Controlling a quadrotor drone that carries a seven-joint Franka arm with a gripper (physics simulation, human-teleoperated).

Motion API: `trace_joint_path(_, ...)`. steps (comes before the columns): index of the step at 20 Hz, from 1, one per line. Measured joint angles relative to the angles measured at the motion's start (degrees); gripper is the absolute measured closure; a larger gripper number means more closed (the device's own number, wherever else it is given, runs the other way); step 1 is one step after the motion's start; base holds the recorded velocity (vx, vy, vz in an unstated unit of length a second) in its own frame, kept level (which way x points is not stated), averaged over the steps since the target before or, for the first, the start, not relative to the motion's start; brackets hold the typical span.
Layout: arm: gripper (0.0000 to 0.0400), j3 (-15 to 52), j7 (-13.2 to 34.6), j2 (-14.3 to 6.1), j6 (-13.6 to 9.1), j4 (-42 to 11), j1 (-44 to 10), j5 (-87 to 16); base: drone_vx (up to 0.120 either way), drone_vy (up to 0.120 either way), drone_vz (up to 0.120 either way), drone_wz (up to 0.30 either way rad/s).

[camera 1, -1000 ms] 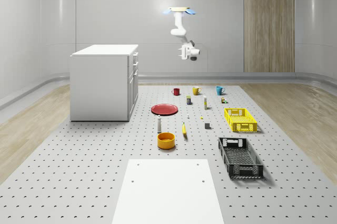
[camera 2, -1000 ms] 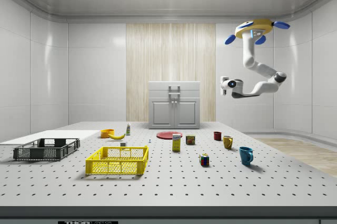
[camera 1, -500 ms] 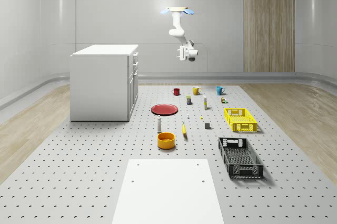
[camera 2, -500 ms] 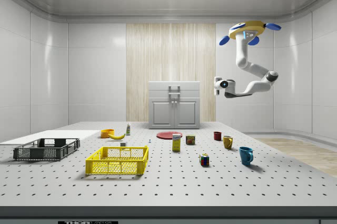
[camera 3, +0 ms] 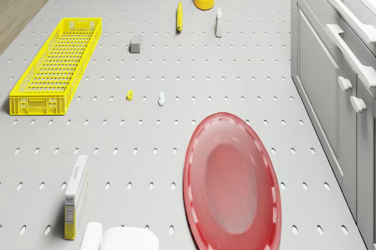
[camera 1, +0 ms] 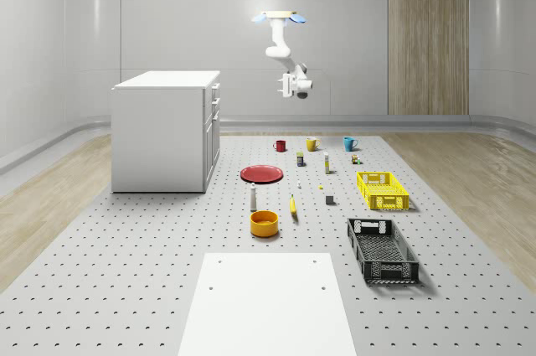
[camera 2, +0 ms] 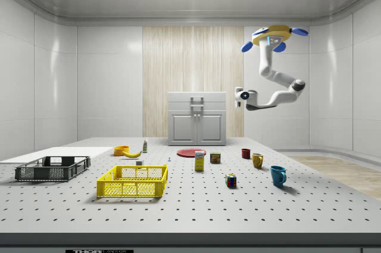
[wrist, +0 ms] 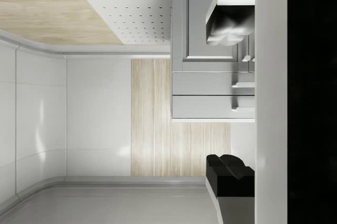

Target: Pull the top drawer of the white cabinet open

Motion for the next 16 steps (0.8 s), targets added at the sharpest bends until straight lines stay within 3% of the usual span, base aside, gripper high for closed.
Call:
trace_joint_path(11, 0.0095, -0.6, 1.2, -1.9, 1.7, -0.2, 1.8, -1.5, 0.12, -0.109, 0.0, 0.0)
trace_joint_path(14, 0.0095, -0.8, 1.5, -2.4, 2.1, -0.3, 2.2, -1.9, 0.12, -0.027, 0.013, 0.0)
trace_joint_path(16, 0.0095, -0.8, 1.7, -2.7, 2.4, -0.3, 2.5, -2.1, 0.12, 0.0, 0.12, 0.0)
